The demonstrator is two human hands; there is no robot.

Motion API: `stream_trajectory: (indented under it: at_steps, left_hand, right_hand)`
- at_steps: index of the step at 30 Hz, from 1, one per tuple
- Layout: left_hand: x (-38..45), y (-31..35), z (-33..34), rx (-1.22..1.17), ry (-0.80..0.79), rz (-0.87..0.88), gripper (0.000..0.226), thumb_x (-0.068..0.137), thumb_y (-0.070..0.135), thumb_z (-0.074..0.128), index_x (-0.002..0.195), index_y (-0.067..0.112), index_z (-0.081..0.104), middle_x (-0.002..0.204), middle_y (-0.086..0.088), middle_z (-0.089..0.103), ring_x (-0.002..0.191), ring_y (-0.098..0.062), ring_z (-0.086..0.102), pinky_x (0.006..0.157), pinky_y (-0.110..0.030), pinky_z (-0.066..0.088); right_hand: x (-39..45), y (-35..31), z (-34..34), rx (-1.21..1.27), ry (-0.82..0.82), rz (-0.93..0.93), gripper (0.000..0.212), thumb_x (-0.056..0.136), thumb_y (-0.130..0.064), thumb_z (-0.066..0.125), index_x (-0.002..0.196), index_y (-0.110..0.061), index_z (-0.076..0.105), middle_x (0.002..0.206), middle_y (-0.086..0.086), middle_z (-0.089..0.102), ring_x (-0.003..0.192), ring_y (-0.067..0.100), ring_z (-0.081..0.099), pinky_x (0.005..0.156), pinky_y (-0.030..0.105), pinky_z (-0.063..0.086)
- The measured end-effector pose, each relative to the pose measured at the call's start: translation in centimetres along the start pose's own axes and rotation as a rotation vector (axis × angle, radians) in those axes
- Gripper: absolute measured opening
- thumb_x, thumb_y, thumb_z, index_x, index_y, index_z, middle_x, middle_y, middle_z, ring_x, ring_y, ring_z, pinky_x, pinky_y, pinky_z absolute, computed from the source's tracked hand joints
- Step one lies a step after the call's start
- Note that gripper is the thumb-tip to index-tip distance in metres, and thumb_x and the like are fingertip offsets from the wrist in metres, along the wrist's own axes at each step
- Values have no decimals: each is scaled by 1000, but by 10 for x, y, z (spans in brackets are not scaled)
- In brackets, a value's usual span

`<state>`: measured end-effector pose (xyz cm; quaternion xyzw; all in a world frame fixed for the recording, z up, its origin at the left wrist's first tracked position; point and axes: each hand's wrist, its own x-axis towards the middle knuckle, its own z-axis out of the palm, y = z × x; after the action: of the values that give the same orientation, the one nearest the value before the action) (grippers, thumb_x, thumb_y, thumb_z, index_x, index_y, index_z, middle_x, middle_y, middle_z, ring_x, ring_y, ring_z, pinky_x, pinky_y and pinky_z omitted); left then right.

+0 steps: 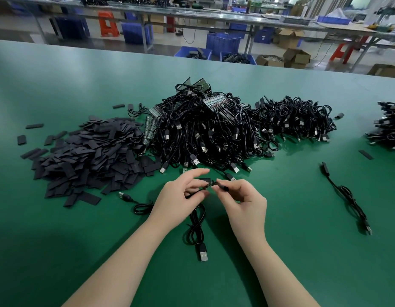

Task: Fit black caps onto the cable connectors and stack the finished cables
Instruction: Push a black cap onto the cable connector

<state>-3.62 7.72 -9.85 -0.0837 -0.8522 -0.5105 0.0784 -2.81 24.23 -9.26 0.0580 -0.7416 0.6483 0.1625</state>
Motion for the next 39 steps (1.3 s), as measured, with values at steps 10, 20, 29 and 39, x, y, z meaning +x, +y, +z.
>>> stream_trajectory:
  at_steps: [10, 20, 29, 39]
  left_hand:
    - [-1, 3, -1, -18, -20, 15, 55, 85, 19, 73, 115, 61, 54, 98, 32, 69, 97, 10, 63, 82, -3, 42]
    - [-3, 6, -1, -61, -6, 17, 56, 83, 16, 75, 115, 57, 56, 99, 28, 70, 96, 6, 65, 82, -5, 44]
    - [-7, 16, 10, 214, 206, 60, 16, 81, 37, 75, 97, 33, 77, 91, 17, 72, 86, 1, 65, 76, -29, 55]
    - [-7, 10, 5, 243, 210, 64, 20, 85, 34, 73, 104, 35, 75, 95, 16, 73, 88, -1, 65, 75, -32, 56]
  right_hand:
    - [1, 1, 0, 22, -6, 43, 26, 82, -3, 77, 79, -28, 72, 81, -10, 74, 76, 6, 69, 72, 14, 52]
    - [8, -1, -3, 108, -119, 177, 19, 81, -5, 79, 85, -22, 71, 84, -3, 76, 81, 10, 72, 71, 15, 53]
    - [13, 3, -7, 160, -90, 236, 15, 80, -13, 81, 80, -25, 72, 78, 0, 74, 70, 9, 68, 66, 18, 52]
    - [14, 0, -3, 227, -72, 278, 12, 83, -17, 79, 87, -26, 72, 82, 2, 76, 81, 15, 73, 73, 19, 55]
